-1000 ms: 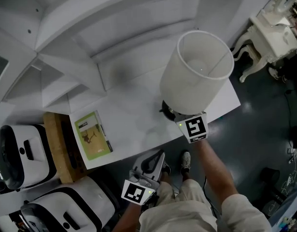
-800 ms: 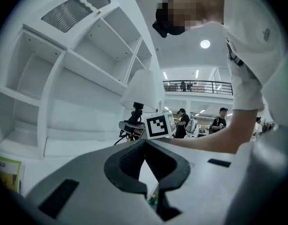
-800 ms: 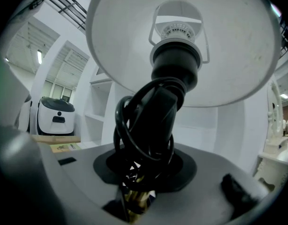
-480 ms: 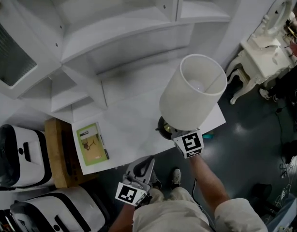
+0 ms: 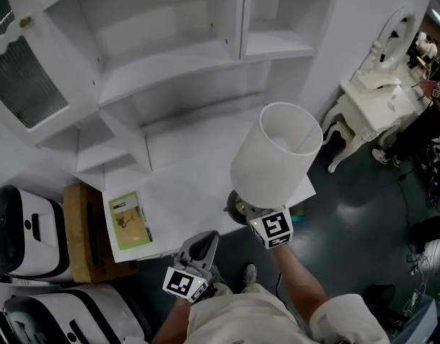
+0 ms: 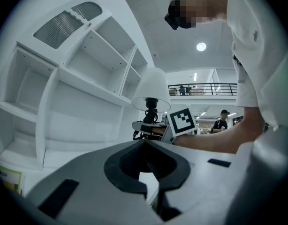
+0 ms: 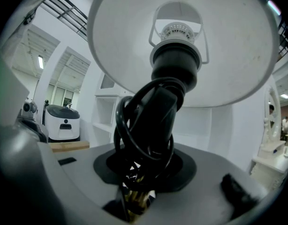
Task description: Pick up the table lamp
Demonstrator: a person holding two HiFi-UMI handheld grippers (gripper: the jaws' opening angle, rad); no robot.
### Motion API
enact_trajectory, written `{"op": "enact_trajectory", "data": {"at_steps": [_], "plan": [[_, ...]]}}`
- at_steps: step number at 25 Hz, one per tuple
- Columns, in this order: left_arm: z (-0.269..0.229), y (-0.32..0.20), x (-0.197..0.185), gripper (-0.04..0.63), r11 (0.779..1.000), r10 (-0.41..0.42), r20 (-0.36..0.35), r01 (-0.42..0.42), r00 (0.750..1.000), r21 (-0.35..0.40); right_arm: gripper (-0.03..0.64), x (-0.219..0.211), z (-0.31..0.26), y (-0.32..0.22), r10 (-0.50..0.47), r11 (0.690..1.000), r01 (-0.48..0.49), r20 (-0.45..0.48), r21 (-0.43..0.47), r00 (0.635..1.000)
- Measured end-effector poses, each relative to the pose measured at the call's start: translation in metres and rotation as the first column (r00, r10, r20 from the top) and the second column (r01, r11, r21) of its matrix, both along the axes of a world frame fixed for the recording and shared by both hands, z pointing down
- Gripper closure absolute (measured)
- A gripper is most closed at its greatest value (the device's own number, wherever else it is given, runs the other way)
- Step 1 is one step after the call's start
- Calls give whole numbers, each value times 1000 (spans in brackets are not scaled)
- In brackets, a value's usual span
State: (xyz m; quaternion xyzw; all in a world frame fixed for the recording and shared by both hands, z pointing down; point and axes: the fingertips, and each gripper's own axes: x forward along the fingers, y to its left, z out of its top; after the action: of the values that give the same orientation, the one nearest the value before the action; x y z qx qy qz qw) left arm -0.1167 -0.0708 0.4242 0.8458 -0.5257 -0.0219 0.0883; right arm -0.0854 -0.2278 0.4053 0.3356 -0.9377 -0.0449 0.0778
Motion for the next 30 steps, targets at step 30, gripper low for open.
{"op": "enact_trajectory", "data": {"at_steps": [30], "plan": [[-32,36,93,586,999,-3,32,1,999,42,489,111,-24,143,-90,996,89,63,20,994]]}}
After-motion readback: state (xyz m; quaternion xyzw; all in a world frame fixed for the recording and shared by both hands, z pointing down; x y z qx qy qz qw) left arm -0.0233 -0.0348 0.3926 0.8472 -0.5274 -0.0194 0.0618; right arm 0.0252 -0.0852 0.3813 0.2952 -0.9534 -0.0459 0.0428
